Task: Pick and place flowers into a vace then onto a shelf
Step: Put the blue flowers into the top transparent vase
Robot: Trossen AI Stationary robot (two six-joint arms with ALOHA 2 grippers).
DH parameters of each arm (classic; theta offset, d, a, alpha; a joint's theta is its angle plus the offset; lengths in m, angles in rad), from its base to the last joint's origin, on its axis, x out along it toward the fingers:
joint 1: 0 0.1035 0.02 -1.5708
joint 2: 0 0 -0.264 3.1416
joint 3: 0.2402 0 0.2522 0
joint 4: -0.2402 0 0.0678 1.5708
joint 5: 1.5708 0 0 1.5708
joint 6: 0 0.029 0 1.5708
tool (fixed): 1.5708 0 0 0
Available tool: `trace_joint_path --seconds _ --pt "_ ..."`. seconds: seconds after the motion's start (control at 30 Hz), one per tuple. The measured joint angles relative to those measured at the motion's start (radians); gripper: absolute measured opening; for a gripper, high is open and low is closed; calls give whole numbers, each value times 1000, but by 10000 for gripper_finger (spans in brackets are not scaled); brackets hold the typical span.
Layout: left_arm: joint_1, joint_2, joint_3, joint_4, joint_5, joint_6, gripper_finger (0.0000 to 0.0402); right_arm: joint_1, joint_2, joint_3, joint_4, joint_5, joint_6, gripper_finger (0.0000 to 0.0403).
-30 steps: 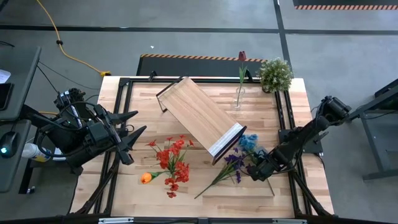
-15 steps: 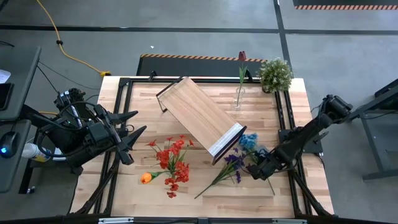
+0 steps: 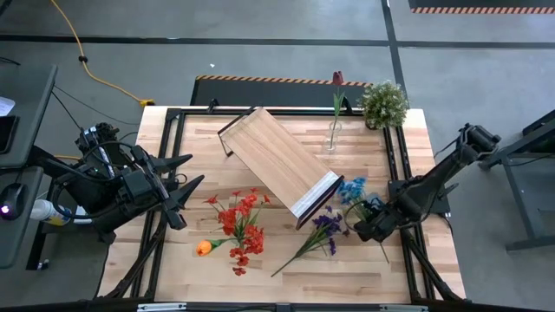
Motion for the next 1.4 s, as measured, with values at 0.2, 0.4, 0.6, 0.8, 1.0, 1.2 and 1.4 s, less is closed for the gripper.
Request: trace_joint_path --seconds 0.2,0.4,0.6,0.8,1.0,1.2,1.4 --pt "0 0 0 0 0 0 271 0 -94 0 -49 15 0 6" --pt "0 0 0 0 0 0 272 0 -169 0 -76 25 -1 8" --pt "0 0 0 0 0 0 272 0 -197 92 -221 63 -12 4" --pt "0 0 0 0 0 0 272 0 -182 316 -483 171 -52 5" --pt "0 0 0 0 0 0 272 -22 -134 557 -624 344 -152 5" --pt "0 0 0 0 0 0 271 -68 -78 751 -660 578 -338 4" --pt "0 0 0 0 0 0 273 -110 -56 895 -658 830 -540 3"
